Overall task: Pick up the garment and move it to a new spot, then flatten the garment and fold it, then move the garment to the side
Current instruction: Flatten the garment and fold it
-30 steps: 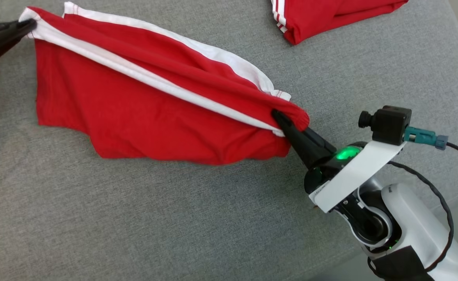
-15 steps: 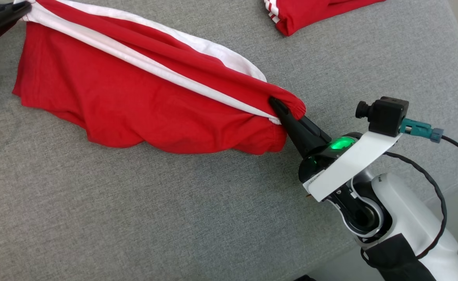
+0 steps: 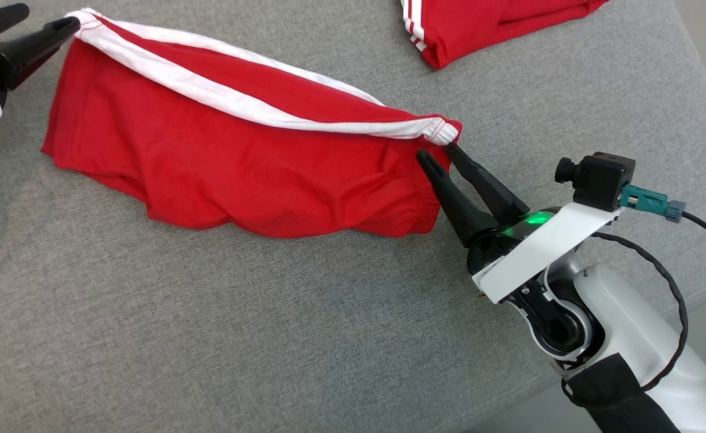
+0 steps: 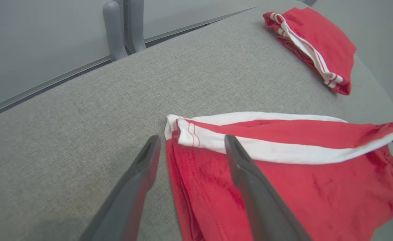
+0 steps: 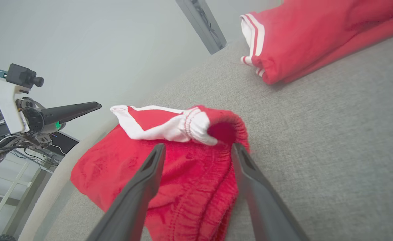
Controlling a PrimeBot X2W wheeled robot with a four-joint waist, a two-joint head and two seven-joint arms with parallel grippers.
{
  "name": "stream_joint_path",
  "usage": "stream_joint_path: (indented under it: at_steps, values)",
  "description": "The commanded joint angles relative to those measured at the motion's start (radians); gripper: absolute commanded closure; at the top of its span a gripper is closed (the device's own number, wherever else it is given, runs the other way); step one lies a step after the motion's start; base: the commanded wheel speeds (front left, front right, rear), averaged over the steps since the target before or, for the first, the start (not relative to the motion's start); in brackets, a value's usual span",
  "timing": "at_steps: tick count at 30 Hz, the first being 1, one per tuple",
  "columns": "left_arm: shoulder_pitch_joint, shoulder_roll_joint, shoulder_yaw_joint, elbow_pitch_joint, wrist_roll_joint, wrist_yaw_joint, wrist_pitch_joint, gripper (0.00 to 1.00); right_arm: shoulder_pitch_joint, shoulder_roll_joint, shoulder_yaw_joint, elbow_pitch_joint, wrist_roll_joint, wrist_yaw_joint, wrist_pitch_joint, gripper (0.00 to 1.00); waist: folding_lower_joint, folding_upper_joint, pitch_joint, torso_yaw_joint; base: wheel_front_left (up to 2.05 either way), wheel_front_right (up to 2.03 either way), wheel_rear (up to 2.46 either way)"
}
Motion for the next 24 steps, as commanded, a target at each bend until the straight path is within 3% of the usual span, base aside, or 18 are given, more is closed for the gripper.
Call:
stream_joint_path:
  at_steps: [1, 17, 24]
  values:
    - [0.025, -0.001, -0.005, -0.002, -0.016, -0.007, 0.007, 0.0, -0.004, -0.01, -0.002, 0.001, 0.0, 0.0, -0.008, 0.0, 0.0, 0.0, -0.016, 0.006, 0.0, 0.0, 0.0]
    - [0.1, 0.101, -0.067, -0.019, -0.045, -0.007, 0.108, 0.0, 0.07, -0.042, -0.036, -0.066, -0.058, 0.0, -0.032, 0.0, 0.0, 0.0, -0.027, -0.053, 0.0, 0.0, 0.0]
    - [0.129, 0.108, -0.075, -0.017, -0.11, -0.007, 0.175, 0.0, 0.113, -0.032, -0.062, -0.109, -0.091, 0.0, -0.019, 0.0, 0.0, 0.0, -0.023, -0.09, 0.0, 0.0, 0.0]
